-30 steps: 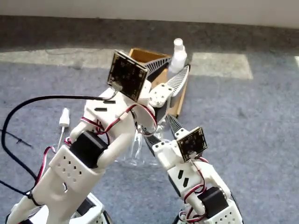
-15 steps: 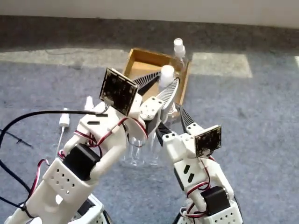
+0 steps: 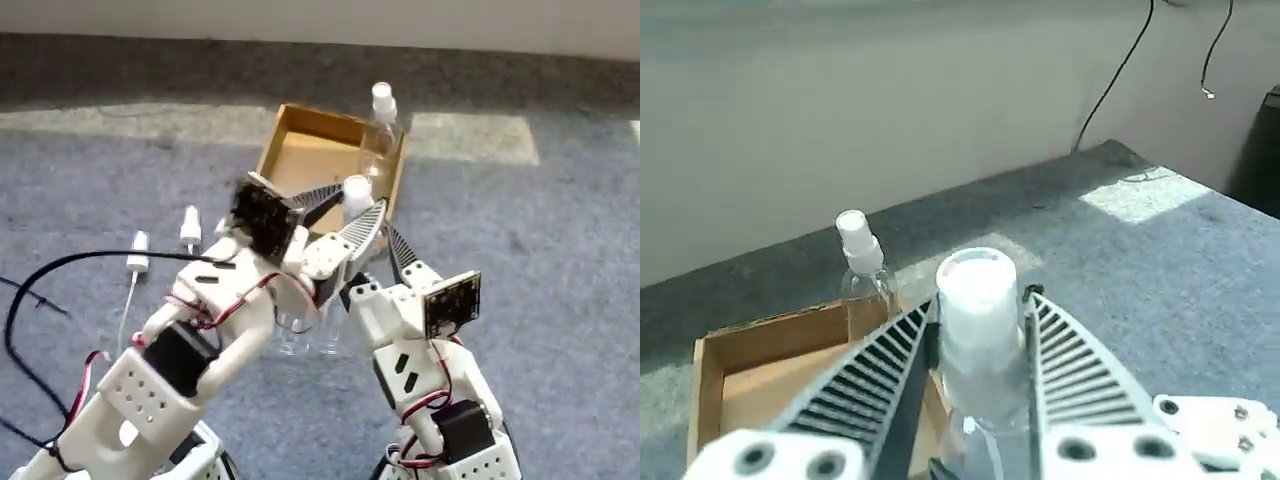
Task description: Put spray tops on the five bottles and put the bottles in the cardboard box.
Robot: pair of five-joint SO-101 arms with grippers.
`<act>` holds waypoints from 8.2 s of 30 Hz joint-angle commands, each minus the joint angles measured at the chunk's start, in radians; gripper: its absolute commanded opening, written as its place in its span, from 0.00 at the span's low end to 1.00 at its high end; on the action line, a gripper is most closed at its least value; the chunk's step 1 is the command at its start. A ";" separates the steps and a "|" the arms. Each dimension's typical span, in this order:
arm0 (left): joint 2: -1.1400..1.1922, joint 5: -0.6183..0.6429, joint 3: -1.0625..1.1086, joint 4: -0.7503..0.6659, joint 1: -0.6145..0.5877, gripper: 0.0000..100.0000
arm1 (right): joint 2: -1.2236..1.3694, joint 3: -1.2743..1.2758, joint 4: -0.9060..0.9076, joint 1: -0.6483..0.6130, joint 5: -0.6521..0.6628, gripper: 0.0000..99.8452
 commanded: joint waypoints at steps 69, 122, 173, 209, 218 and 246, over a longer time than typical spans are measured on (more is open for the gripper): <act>0.194 -0.135 -0.403 0.176 0.019 0.17 | -0.008 -0.077 0.088 0.002 -0.006 0.00; -0.176 -0.144 0.291 0.150 -0.091 0.26 | 0.443 -0.429 0.047 0.033 -0.161 0.01; -0.176 -0.149 0.452 0.135 -0.245 0.26 | 1.784 -0.642 -1.161 0.211 -0.020 0.01; -0.176 -0.149 0.452 0.137 -0.245 0.26 | 1.982 -0.685 -1.244 0.242 -0.015 0.01; -0.176 -0.149 0.452 0.137 -0.246 0.26 | 1.979 -0.684 -1.244 0.242 -0.015 0.01; -0.176 -0.149 0.452 0.137 -0.248 0.26 | 1.975 -0.684 -1.244 0.243 0.018 0.12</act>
